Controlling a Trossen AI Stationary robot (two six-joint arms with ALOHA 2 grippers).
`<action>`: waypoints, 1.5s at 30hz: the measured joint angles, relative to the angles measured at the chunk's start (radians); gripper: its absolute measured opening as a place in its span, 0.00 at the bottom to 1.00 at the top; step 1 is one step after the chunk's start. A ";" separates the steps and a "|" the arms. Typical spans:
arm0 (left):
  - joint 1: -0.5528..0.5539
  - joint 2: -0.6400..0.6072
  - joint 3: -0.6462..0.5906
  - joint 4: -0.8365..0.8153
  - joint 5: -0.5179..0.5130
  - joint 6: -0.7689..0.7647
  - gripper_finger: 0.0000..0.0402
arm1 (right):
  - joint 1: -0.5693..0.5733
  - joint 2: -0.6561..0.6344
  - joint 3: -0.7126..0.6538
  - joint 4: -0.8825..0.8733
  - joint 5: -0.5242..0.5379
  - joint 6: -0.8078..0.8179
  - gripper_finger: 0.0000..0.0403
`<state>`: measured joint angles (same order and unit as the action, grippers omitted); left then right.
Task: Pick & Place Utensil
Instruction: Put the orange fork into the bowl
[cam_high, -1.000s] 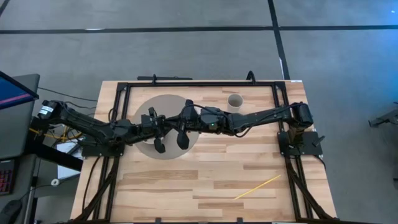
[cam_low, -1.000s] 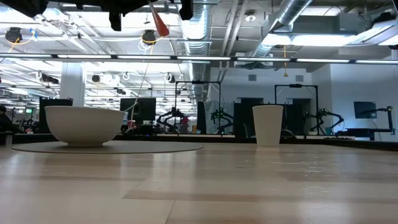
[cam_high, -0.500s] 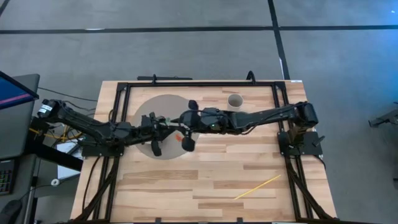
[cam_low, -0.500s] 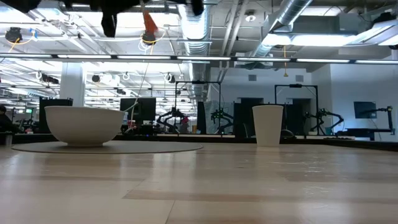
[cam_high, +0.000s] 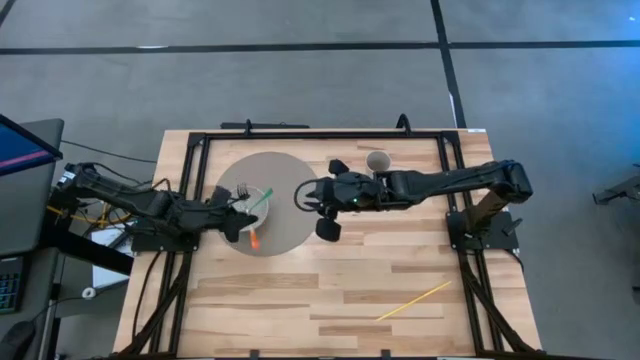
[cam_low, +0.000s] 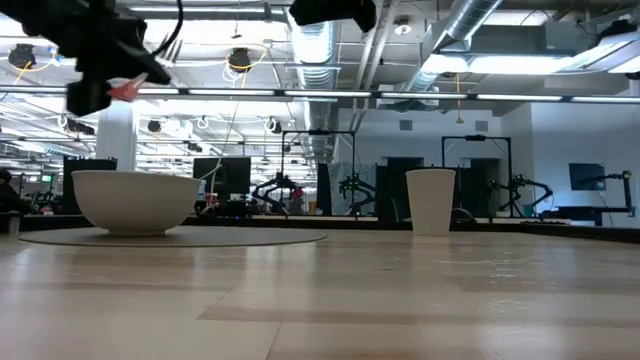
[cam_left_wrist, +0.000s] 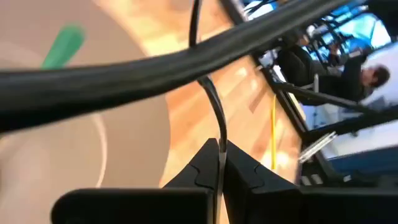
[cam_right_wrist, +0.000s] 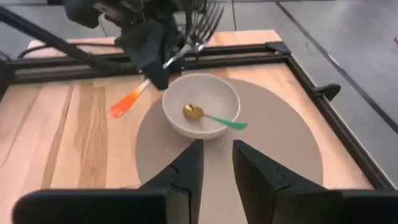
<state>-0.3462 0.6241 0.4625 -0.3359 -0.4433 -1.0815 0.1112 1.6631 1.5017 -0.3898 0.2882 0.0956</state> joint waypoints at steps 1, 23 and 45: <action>0.012 -0.017 0.000 -0.031 0.029 -0.052 0.02 | 0.000 0.005 0.000 0.012 0.001 0.000 0.20; 0.269 0.003 0.000 -0.187 0.242 -0.390 0.02 | 0.091 0.387 0.000 0.496 -0.008 -0.637 0.20; 0.299 0.004 0.000 -0.085 0.227 -0.317 0.02 | 0.122 0.517 0.002 0.809 0.052 -0.760 0.20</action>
<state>-0.0472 0.6285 0.4622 -0.4210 -0.2161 -1.3983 0.2331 2.1797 1.5040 0.4194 0.3398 -0.6640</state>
